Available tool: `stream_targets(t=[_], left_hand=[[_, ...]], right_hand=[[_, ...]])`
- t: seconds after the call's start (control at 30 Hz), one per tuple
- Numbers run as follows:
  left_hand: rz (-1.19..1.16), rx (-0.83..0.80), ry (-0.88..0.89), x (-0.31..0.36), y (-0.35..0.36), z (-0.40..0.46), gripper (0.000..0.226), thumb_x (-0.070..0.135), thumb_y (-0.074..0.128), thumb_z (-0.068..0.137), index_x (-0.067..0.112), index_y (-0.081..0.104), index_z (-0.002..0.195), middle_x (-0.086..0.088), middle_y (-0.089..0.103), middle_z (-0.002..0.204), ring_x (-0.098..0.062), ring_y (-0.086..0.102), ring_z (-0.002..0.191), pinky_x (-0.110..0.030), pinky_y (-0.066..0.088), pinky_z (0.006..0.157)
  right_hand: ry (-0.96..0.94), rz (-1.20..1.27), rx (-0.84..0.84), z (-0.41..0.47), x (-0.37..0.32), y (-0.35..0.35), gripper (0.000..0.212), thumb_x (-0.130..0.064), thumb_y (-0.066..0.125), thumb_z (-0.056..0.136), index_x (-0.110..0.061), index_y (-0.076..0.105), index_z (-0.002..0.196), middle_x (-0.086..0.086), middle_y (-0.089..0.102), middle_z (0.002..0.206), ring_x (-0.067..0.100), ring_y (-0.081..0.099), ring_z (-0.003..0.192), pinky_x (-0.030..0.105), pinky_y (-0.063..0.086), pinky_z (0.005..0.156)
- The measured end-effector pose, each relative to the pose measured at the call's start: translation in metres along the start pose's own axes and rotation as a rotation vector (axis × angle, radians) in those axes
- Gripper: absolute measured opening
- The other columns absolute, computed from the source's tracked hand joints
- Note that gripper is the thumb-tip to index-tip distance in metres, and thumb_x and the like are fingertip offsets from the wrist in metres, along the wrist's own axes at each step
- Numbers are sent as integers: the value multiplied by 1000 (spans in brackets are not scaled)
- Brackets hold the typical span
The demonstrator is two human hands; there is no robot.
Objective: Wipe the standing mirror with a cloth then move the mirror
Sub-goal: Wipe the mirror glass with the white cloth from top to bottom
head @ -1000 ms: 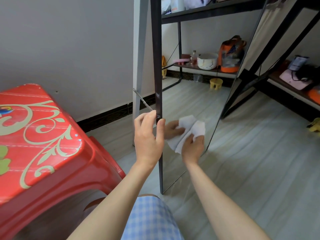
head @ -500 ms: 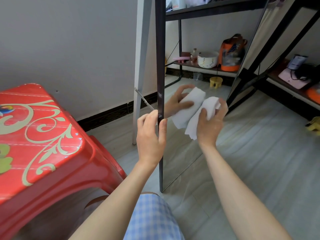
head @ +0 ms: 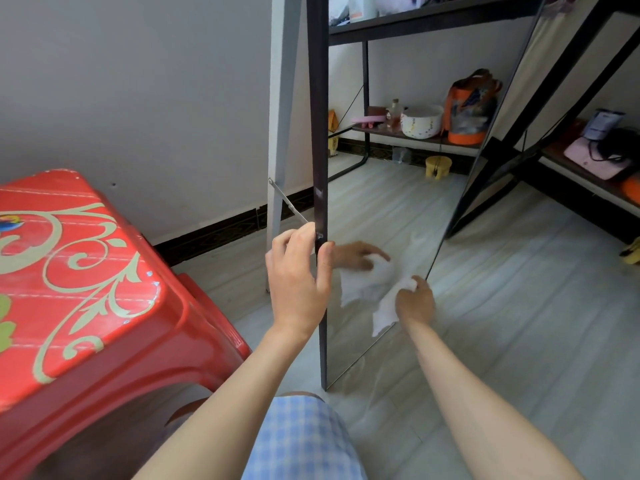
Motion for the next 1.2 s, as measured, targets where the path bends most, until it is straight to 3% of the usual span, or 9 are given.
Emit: stream_targets(t=[0.1, 0.27, 0.37, 0.47, 0.6, 0.8, 1.0, 1.1, 1.2], left_hand=[[14, 23, 4, 2, 2, -1, 32, 29, 39, 91, 11, 59, 107, 1, 62, 96, -14, 45, 98, -21, 26, 81], [31, 54, -1, 3, 7, -2, 26, 27, 36, 93, 17, 52, 110, -1, 62, 103, -14, 44, 99, -19, 25, 81], [42, 86, -21, 6, 10, -3, 24, 26, 33, 93, 20, 47, 112, -1, 61, 105, -13, 45, 99, -18, 23, 83], [42, 107, -6, 4, 13, -4, 21, 26, 33, 93, 23, 43, 112, -2, 62, 103, -13, 44, 98, -18, 23, 85], [47, 104, 3, 3, 14, -2, 22, 26, 32, 93, 22, 43, 111, -5, 62, 103, -15, 45, 99, -21, 24, 87], [58, 94, 21, 4, 14, -2, 21, 27, 32, 92, 20, 44, 108, -6, 61, 98, -18, 45, 97, -25, 26, 85], [58, 105, 23, 6, 17, -4, 23, 25, 35, 91, 14, 49, 104, -7, 61, 96, -19, 44, 96, -25, 25, 84], [47, 109, 5, 7, 17, -4, 22, 25, 34, 91, 16, 48, 105, -5, 61, 96, -17, 44, 96, -25, 25, 85], [39, 106, 11, 6, 16, -4, 20, 26, 32, 91, 22, 42, 108, -5, 61, 98, -16, 43, 97, -24, 25, 86]], right_hand=[[-136, 212, 247, -2, -35, -20, 43, -1, 38, 92, -8, 40, 134, 14, 39, 142, 29, 45, 124, 22, 34, 93], [-604, 235, 291, -4, -85, -21, 44, 4, 40, 91, 1, 37, 135, 23, 38, 137, 10, 41, 108, -13, 23, 75], [-624, 147, 212, 0, -74, -3, 48, -4, 41, 94, -3, 30, 141, 22, 34, 140, 26, 40, 124, 9, 28, 94], [-172, 205, -3, 21, -29, 11, 47, -2, 37, 94, -7, 33, 141, 15, 41, 141, 30, 41, 129, 30, 35, 103], [218, 285, -186, 19, 5, 6, 38, -1, 37, 94, -2, 45, 131, 13, 51, 133, 33, 50, 121, 33, 43, 92], [-164, 406, 269, 27, -57, -35, 47, 2, 32, 92, -11, 44, 136, 12, 39, 143, 27, 40, 132, 25, 33, 103], [-617, 260, 296, 30, -116, -32, 51, 4, 34, 92, -6, 33, 141, 20, 34, 139, 25, 38, 127, -3, 28, 91], [-522, 168, 208, 36, -93, -21, 49, -3, 35, 94, -8, 28, 143, 18, 30, 145, 28, 32, 132, 24, 29, 108], [-179, 175, -76, 47, -35, -7, 53, 5, 30, 92, -7, 25, 144, 7, 37, 139, 22, 38, 127, 22, 36, 97]])
Point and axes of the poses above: each hand's wrist, its own z-axis towards the middle knuckle, its own y-axis out of the palm, x = y × z, the point moved 2 cm from there along z, towards the middle knuckle
